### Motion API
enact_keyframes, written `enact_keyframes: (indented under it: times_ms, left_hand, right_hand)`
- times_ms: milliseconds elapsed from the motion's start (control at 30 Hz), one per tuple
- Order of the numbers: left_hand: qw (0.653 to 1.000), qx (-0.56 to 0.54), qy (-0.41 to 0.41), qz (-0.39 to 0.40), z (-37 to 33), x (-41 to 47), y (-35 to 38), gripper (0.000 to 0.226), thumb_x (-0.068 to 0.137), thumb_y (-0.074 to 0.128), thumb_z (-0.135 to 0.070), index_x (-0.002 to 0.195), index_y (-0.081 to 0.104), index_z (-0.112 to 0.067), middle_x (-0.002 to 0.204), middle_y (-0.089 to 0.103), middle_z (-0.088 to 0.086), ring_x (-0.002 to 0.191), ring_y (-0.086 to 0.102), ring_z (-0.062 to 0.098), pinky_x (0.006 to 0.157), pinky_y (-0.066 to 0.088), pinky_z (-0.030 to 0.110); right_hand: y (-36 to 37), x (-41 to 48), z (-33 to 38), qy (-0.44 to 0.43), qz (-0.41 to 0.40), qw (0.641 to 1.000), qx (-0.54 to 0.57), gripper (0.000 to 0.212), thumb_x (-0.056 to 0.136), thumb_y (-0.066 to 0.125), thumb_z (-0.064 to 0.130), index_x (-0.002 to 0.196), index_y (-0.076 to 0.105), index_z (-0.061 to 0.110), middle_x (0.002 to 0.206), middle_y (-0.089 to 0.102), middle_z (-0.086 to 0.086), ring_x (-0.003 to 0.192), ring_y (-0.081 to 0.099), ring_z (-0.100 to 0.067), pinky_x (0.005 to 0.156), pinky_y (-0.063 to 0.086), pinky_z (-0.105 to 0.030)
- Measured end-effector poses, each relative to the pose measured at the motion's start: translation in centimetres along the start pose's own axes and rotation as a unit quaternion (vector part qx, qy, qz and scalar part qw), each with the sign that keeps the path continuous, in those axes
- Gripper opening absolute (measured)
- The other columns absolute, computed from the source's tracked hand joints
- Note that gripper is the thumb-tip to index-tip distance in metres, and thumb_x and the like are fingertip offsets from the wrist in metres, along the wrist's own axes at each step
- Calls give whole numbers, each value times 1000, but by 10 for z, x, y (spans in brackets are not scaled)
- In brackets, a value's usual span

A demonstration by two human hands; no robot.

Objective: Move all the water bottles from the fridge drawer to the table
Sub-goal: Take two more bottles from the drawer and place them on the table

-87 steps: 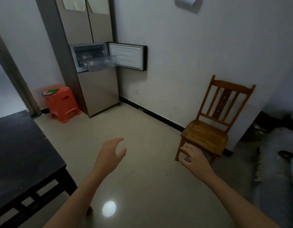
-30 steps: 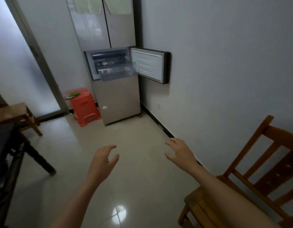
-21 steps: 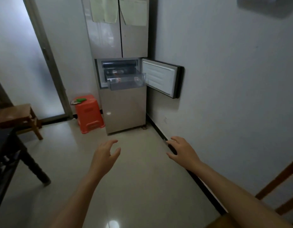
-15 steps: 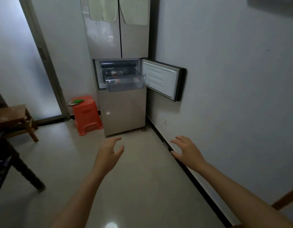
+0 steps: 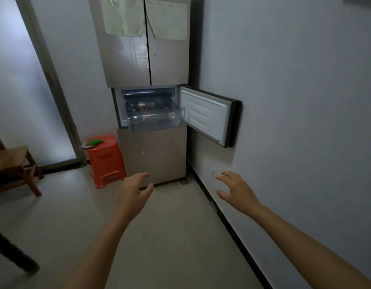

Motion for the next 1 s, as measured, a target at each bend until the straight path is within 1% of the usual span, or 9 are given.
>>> enact_keyframes:
  times_ms: [133, 233, 367, 533, 600, 700, 800, 900, 1000]
  left_hand:
    - [1000, 4, -5, -16, -6, 40, 15, 33, 82, 65, -8, 113, 60, -1, 112, 62, 17, 109, 53, 33, 94, 40, 39]
    - [999, 23, -26, -25, 2, 63, 31, 33, 82, 65, -10, 114, 60, -3, 117, 61, 16, 112, 52, 30, 94, 37, 35]
    - [998, 35, -47, -19, 15, 81, 43, 34, 82, 65, -10, 115, 59, -3, 115, 61, 16, 110, 52, 31, 92, 38, 34]
    - [997, 54, -54, -16, 40, 125, 62, 34, 82, 66, -11, 115, 60, -4, 116, 62, 14, 111, 53, 29, 96, 39, 37]
    - [997, 52, -56, -19, 53, 147, 69, 34, 82, 66, -10, 115, 61, -3, 117, 62, 13, 112, 53, 29, 98, 41, 41]
    - [997, 39, -69, -27, 77, 184, 79, 32, 83, 64, -11, 113, 61, -4, 113, 63, 13, 108, 56, 29, 95, 44, 46]
    - [994, 16, -94, -46, 98, 218, 88, 30, 82, 65, -10, 111, 62, -3, 110, 64, 15, 105, 58, 31, 92, 46, 49]
    - [993, -3, -105, -56, 113, 256, 100, 30, 82, 65, -11, 111, 62, -5, 111, 64, 13, 105, 58, 29, 93, 46, 49]
    - [992, 0, -112, -61, 121, 292, 121, 31, 82, 66, -10, 112, 61, -4, 111, 63, 13, 106, 56, 30, 94, 45, 45]
  right_hand:
    - [3, 51, -21, -25, 18, 1000, 2, 50, 90, 56, 31, 137, 42, 20, 145, 37, -4, 133, 33, -17, 107, 25, -24]
    - [16, 87, -38, -39, 38, 999, 8, 51, 90, 56, 30, 137, 42, 20, 147, 34, -4, 135, 31, -16, 108, 24, -26]
    - [41, 113, -46, -60, 76, 995, -4, 51, 89, 55, 31, 137, 42, 21, 147, 34, -2, 135, 32, -15, 109, 26, -26]
    - [54, 174, -54, -69, 65, 995, 22, 52, 89, 56, 31, 138, 41, 21, 147, 35, -3, 134, 32, -15, 107, 25, -23]
    - [57, 199, -53, -83, 62, 994, 20, 51, 89, 56, 30, 137, 43, 20, 146, 36, -3, 134, 32, -15, 107, 24, -23]
    - [58, 244, -55, -100, 57, 993, 17, 50, 89, 56, 31, 137, 43, 18, 147, 36, -4, 135, 32, -15, 108, 24, -25]
    - [54, 290, -63, -110, 65, 992, 1, 50, 90, 55, 31, 137, 43, 18, 148, 33, -3, 136, 30, -15, 111, 25, -27]
    - [49, 336, -73, -113, 56, 992, -15, 51, 90, 55, 30, 137, 42, 17, 147, 35, -4, 135, 31, -15, 110, 23, -25]
    - [50, 375, -92, -92, 43, 995, 10, 50, 90, 56, 29, 137, 43, 17, 146, 36, -4, 134, 33, -16, 108, 24, -23]
Point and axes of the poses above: each hand's wrist, its own x-axis towards the middle knuckle, its own y-axis out of the palm, z = x × y, the point moved 9 cm from there along x, towards the middle knuckle
